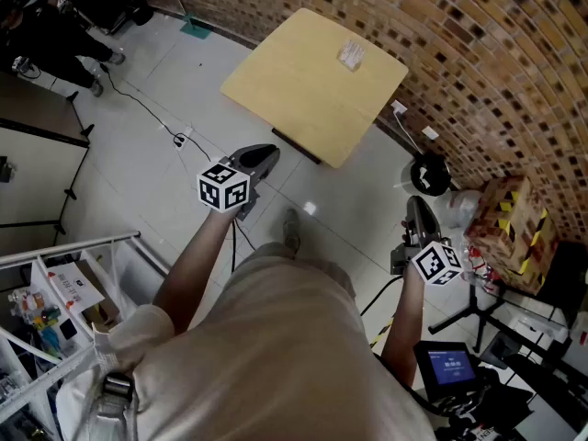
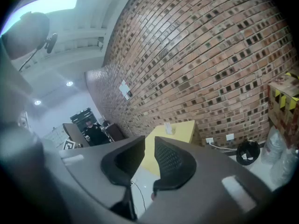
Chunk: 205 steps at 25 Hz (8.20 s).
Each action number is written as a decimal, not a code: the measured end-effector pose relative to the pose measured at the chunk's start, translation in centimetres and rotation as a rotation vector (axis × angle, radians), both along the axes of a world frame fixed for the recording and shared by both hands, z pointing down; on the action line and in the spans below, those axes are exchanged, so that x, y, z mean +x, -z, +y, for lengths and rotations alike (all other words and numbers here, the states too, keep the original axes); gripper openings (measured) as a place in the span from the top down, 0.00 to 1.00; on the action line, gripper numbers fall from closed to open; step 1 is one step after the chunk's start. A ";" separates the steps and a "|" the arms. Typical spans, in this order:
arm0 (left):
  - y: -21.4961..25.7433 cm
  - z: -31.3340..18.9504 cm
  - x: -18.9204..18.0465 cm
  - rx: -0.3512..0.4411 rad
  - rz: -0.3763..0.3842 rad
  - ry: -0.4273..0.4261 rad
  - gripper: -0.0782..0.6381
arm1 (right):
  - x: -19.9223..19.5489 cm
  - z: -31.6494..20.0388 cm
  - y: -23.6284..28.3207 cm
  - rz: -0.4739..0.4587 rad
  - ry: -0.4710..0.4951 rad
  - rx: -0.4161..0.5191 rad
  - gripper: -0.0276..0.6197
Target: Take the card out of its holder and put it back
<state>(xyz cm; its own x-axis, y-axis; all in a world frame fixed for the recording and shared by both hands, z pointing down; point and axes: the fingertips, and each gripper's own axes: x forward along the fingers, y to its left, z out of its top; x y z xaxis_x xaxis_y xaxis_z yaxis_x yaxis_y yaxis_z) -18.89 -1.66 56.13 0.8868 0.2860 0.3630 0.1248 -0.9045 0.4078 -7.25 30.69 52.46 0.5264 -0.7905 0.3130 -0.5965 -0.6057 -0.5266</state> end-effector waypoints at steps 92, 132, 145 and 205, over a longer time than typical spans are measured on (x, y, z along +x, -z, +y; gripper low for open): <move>-1.5 -21.8 25.1 0.032 0.041 0.072 0.83 | 24.8 -13.9 2.4 0.123 -0.061 -0.114 0.87; 0.8 -16.9 35.4 0.024 -0.021 0.431 0.84 | 42.6 -30.7 -5.2 0.152 0.568 -0.146 0.85; -2.7 -16.2 33.4 0.011 -0.081 0.498 0.84 | 40.6 -32.5 -10.3 0.172 0.724 -0.253 0.85; -3.9 -14.5 30.5 0.001 -0.186 0.564 0.83 | 42.4 -41.8 -27.4 0.161 0.843 -0.484 0.94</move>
